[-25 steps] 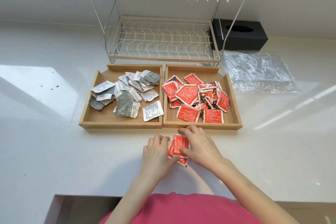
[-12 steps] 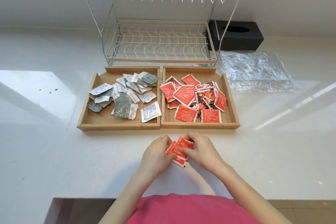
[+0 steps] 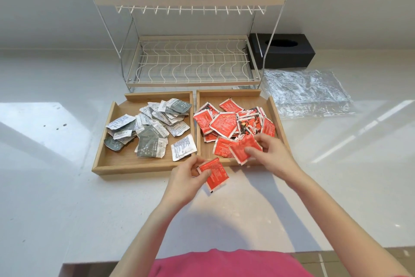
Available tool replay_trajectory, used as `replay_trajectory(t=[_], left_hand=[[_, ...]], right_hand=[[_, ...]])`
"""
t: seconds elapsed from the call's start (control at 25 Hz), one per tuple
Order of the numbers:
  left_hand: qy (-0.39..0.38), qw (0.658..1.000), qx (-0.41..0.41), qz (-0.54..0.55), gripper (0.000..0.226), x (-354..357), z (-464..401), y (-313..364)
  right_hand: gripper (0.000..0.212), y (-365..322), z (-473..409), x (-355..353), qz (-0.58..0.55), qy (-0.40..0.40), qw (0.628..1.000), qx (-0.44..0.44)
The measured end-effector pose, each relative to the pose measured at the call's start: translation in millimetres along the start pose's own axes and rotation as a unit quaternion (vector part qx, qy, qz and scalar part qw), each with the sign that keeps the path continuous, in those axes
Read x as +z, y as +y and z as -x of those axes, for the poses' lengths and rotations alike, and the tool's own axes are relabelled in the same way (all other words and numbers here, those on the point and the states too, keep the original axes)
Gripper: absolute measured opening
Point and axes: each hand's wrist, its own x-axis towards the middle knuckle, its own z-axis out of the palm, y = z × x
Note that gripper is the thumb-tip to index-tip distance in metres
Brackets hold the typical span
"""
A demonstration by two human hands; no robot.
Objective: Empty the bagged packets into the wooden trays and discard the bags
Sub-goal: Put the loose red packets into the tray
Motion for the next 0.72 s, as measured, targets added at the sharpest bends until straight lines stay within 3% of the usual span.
replay_trajectory(t=[0.16,0.36,0.52,0.72], left_hand=[[-0.002,1.000,0.004,0.015,0.013,-0.1,-5.9,6.1],[-0.004,1.000,0.005,0.003,0.016,4.2,-6.0,5.3],[0.018,0.999,0.012,-0.036,0.013,4.2,-20.4,7.0],[0.054,0.992,0.071,-0.090,0.011,8.4,-61.5,21.3]], right_hand=[[0.020,3.8,-42.3,-3.7,0.117,0.039,0.992,-0.003],[0.043,19.8,-59.5,15.6,0.282,0.079,0.956,-0.017],[0.035,20.9,-54.4,22.1,0.343,0.127,0.928,-0.068],[0.030,18.2,-51.0,21.9,0.337,0.127,0.928,-0.090]])
